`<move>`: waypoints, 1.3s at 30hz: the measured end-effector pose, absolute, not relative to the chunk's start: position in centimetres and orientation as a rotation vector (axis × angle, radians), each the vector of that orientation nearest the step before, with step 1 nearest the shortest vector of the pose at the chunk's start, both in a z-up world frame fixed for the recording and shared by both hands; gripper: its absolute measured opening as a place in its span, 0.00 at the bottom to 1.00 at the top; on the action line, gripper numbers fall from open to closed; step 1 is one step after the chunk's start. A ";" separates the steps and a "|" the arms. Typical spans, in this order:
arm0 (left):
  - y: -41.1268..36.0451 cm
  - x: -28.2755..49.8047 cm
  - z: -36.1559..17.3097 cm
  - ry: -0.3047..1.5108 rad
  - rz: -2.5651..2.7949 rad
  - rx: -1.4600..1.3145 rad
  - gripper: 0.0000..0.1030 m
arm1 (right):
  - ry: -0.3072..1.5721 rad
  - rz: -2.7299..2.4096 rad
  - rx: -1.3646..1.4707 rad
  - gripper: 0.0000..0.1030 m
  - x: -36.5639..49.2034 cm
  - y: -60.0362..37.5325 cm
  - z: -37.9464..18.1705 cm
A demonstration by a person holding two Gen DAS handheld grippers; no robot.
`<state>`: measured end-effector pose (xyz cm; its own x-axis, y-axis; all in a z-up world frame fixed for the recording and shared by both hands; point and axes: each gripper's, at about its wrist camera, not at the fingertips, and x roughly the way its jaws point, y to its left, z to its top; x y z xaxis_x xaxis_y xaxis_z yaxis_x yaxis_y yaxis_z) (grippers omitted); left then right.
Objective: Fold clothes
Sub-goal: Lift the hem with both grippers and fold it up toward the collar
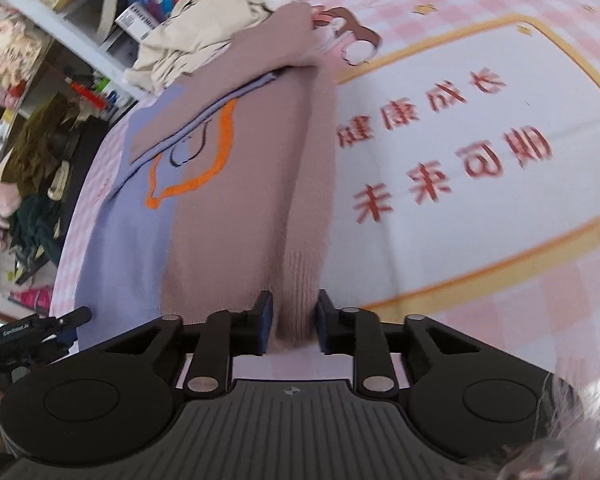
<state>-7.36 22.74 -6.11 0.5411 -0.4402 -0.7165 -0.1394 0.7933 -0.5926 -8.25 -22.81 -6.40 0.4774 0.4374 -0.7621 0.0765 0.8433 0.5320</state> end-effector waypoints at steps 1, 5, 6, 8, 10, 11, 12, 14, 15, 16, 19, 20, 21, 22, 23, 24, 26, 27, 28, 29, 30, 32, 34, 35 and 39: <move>22.9 -7.3 -6.2 1.004 -0.197 -0.665 0.30 | 1.063 0.222 0.561 0.10 -8.4 -22.9 -6.5; 23.2 -7.1 -6.3 1.017 -0.207 -0.686 0.28 | 1.064 0.193 0.602 0.07 -8.8 -23.5 -6.7; 23.3 -7.1 -6.4 1.019 -0.210 -0.689 0.24 | 1.065 0.190 0.605 0.07 -8.9 -23.5 -6.7; 23.2 -7.1 -6.5 1.039 -0.214 -0.667 0.11 | 1.068 0.180 0.606 0.06 -9.2 -23.6 -6.6; 23.3 -7.3 -6.7 1.051 -0.226 -0.654 0.03 | 1.073 0.170 0.606 0.06 -9.6 -23.8 -6.5; 23.4 -7.5 -6.9 1.053 -0.237 -0.655 0.03 | 1.077 0.168 0.610 0.06 -9.8 -23.9 -6.5; 23.4 -7.8 -6.9 1.057 -0.246 -0.653 0.03 | 1.080 0.167 0.612 0.06 -10.1 -24.0 -6.4; 23.5 -8.4 -7.0 1.062 -0.264 -0.645 0.03 | 1.085 0.174 0.603 0.06 -10.8 -24.2 -6.2; 23.6 -8.7 -7.1 1.062 -0.273 -0.650 0.04 | 1.087 0.179 0.594 0.06 -11.1 -24.2 -6.2; 23.7 -8.9 -7.2 1.062 -0.283 -0.655 0.04 | 1.086 0.180 0.587 0.07 -11.3 -24.2 -6.2; 24.1 -9.2 -7.5 1.057 -0.290 -0.691 0.08 | 1.063 0.168 0.586 0.11 -11.5 -24.3 -6.4; 24.2 -9.2 -7.6 1.057 -0.291 -0.700 0.08 | 1.054 0.166 0.590 0.11 -11.4 -24.3 -6.4; 24.2 -9.1 -7.8 1.059 -0.292 -0.716 0.08 | 1.051 0.166 0.599 0.11 -11.3 -24.4 -6.5; 24.4 -9.0 -7.9 1.062 -0.292 -0.733 0.08 | 1.048 0.165 0.607 0.11 -11.1 -24.4 -6.6; 24.5 -8.9 -8.0 1.064 -0.293 -0.750 0.08 | 1.047 0.165 0.618 0.11 -11.0 -24.4 -6.6; 24.5 -8.8 -8.2 1.067 -0.293 -0.763 0.08 | 1.050 0.166 0.631 0.11 -10.9 -24.4 -6.7; 24.6 -8.6 -8.4 1.070 -0.295 -0.788 0.08 | 1.056 0.170 0.653 0.07 -10.8 -24.4 -6.8; 24.6 -8.6 -8.5 1.072 -0.297 -0.790 0.05 | 1.065 0.173 0.649 0.07 -10.9 -24.4 -6.8; 24.6 -8.6 -8.5 1.073 -0.299 -0.792 0.04 | 1.073 0.177 0.645 0.06 -11.0 -24.4 -6.8; 24.6 -8.7 -8.5 1.076 -0.303 -0.782 0.04 | 1.078 0.179 0.642 0.06 -11.2 -24.4 -6.8; 24.5 -8.8 -8.4 1.080 -0.307 -0.772 0.03 | 1.084 0.175 0.643 0.06 -11.5 -24.5 -6.7; 24.4 -9.1 -8.1 1.098 -0.320 -0.744 0.03 | 1.097 0.169 0.645 0.06 -12.1 -24.8 -6.5; 24.4 -9.9 -7.8 1.113 -0.348 -0.731 0.03 | 1.108 0.171 0.659 0.06 -13.1 -25.2 -6.1; 24.5 -10.4 -7.5 1.120 -0.362 -0.731 0.03 | 1.113 0.175 0.671 0.06 -13.8 -25.4 -5.8; 24.9 -13.0 -6.6 1.165 -0.413 -0.746 0.03 | 1.147 0.189 0.719 0.06 -16.7 -26.4 -4.8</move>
